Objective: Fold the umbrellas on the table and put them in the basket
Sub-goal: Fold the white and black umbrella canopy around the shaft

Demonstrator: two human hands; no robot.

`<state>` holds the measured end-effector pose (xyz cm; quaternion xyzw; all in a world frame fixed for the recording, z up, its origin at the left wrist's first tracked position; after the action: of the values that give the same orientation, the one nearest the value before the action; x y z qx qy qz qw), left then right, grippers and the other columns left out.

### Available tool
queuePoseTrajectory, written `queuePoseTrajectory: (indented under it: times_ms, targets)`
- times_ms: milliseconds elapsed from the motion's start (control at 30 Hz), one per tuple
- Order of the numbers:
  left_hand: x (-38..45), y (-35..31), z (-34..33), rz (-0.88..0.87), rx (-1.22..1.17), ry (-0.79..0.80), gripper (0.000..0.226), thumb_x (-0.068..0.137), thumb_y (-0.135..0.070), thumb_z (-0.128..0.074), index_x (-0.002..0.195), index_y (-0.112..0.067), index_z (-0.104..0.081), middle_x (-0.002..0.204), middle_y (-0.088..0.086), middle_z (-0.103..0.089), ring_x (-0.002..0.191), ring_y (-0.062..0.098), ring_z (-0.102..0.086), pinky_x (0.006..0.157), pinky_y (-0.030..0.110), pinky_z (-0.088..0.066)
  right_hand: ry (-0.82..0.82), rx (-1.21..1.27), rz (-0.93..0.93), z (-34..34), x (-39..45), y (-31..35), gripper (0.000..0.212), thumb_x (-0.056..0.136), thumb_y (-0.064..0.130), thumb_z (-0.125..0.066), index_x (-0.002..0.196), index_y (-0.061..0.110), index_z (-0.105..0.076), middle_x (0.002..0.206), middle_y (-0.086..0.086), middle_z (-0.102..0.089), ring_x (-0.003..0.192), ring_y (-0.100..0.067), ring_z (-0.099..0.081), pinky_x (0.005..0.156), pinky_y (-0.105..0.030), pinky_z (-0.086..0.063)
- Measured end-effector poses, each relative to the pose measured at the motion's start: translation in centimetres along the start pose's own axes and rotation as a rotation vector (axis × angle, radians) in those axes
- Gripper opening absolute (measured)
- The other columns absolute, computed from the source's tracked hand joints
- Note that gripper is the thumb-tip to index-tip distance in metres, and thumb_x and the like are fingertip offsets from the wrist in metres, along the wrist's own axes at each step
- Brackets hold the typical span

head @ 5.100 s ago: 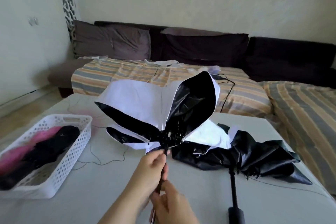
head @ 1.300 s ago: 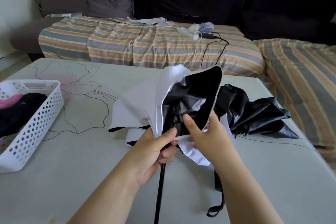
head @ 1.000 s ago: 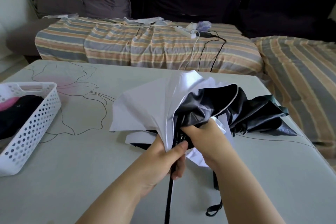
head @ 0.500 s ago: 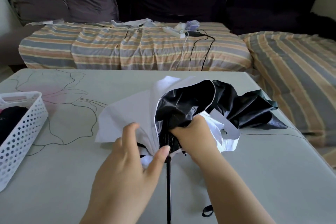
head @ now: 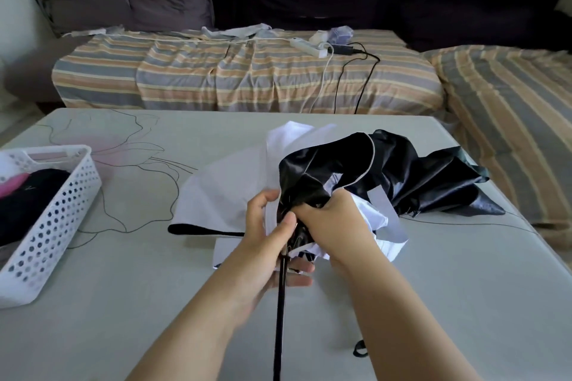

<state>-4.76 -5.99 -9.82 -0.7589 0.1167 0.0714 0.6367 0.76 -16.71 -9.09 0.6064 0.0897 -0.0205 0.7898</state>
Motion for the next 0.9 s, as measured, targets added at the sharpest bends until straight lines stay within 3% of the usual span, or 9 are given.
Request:
queuePoseTrajectory:
  times_ms: [133,233,300,367,467,600,700,800,900]
  targets:
    - [0.3,0.7,-0.1,-0.039,-0.006,-0.05,0.034,0.097,-0.026,-0.05,0.107,-0.055,-0.039,0.074,0.003,-0.043,0.05,0.013,-0.035,0.045,0.021,-0.031,0.056,-0.094,0.056,0.6,-0.7,1.0,0.041,0.086,0.02,-0.062,0.049,0.018,-0.043,0.031,0.01,-0.04,0.027,-0.004,-0.038,0.034,-0.013,-0.03]
    - [0.6,0.2,0.3,-0.089,-0.049,-0.102,0.032,0.098,-0.025,-0.049,0.102,-0.057,-0.043,0.061,-0.005,-0.039,0.049,0.011,-0.025,0.039,0.016,-0.023,0.123,-0.059,0.116,0.8,-0.8,1.4,0.025,0.087,0.037,-0.059,0.074,0.016,-0.061,0.062,-0.004,-0.068,0.057,-0.014,-0.064,0.057,-0.029,-0.053]
    - [0.8,-0.1,0.7,-0.132,-0.087,-0.154,0.028,0.098,-0.028,-0.048,0.104,-0.054,-0.042,0.055,-0.011,-0.046,0.048,0.01,-0.025,0.038,0.016,-0.021,0.176,0.034,0.08,1.1,-0.8,1.0,0.035,0.088,0.047,-0.056,0.091,0.013,-0.063,0.079,-0.016,-0.072,0.061,-0.02,-0.066,0.056,-0.03,-0.051]
    - [1.0,-0.4,1.0,-0.16,-0.15,-0.214,0.024,0.098,-0.029,-0.046,0.109,-0.049,-0.042,0.062,-0.014,-0.053,0.046,0.008,-0.026,0.038,0.015,-0.019,0.04,0.099,0.098,2.4,-0.9,0.9,0.028,0.091,0.042,-0.058,0.093,0.015,-0.065,0.068,0.002,-0.07,0.054,-0.006,-0.061,0.058,-0.021,-0.048]
    - [1.2,-0.6,1.3,-0.173,-0.254,-0.269,0.024,0.099,-0.028,-0.044,0.115,-0.045,-0.04,0.065,-0.009,-0.05,0.043,0.006,-0.027,0.036,0.013,-0.019,-0.252,-0.131,0.148,4.7,-1.1,0.3,0.015,0.088,0.036,-0.063,0.084,0.022,-0.061,0.055,0.014,-0.055,0.047,0.001,-0.049,0.05,-0.012,-0.039]
    - [1.5,-0.3,1.3,-0.162,-0.31,-0.279,0.023,0.1,-0.029,-0.042,0.113,-0.048,-0.039,0.072,0.004,-0.043,0.039,0.004,-0.028,0.034,0.012,-0.018,-0.184,-0.415,0.036,4.5,-0.9,-1.2,0.021,0.088,0.042,-0.061,0.087,0.022,-0.054,0.074,0.011,-0.053,0.065,-0.003,-0.049,0.054,-0.021,-0.035]
    - [1.6,0.2,1.0,-0.142,-0.295,-0.28,0.025,0.1,-0.03,-0.042,0.117,-0.048,-0.038,0.075,0.005,-0.046,0.04,0.006,-0.03,0.034,0.013,-0.018,-0.101,-0.472,-0.034,3.9,-0.6,-2.0,0.039,0.088,0.046,-0.06,0.112,0.021,-0.042,0.095,0.008,-0.053,0.084,-0.01,-0.053,0.055,-0.02,-0.034]
    - [1.6,0.4,0.9,-0.125,-0.291,-0.284,0.026,0.1,-0.03,-0.042,0.113,-0.052,-0.037,0.077,0.006,-0.046,0.04,0.006,-0.03,0.033,0.013,-0.018,-0.03,-0.472,-0.02,3.6,-0.6,-1.8,0.067,0.082,0.037,-0.07,0.13,0.026,-0.025,0.082,0.01,-0.051,0.077,-0.005,-0.053,0.053,-0.016,-0.033]
    - [1.7,0.4,1.1,-0.096,-0.275,-0.304,0.03,0.1,-0.032,-0.042,0.116,-0.054,-0.03,0.083,0.006,-0.046,0.039,0.007,-0.03,0.033,0.013,-0.019,0.021,-0.572,0.034,3.3,-1.0,-1.0,0.074,0.077,0.031,-0.075,0.136,0.032,-0.03,0.075,0.01,-0.053,0.073,-0.004,-0.053,0.057,-0.016,-0.039]
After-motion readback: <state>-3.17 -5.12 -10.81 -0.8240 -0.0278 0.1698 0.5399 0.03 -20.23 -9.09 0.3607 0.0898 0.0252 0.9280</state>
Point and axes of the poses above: each hand's wrist, its own x-axis towards the middle knuckle, its own z-axis out of the back of the hand, y = z × x, the point moved 4 cm from there along x, towards the middle knuckle
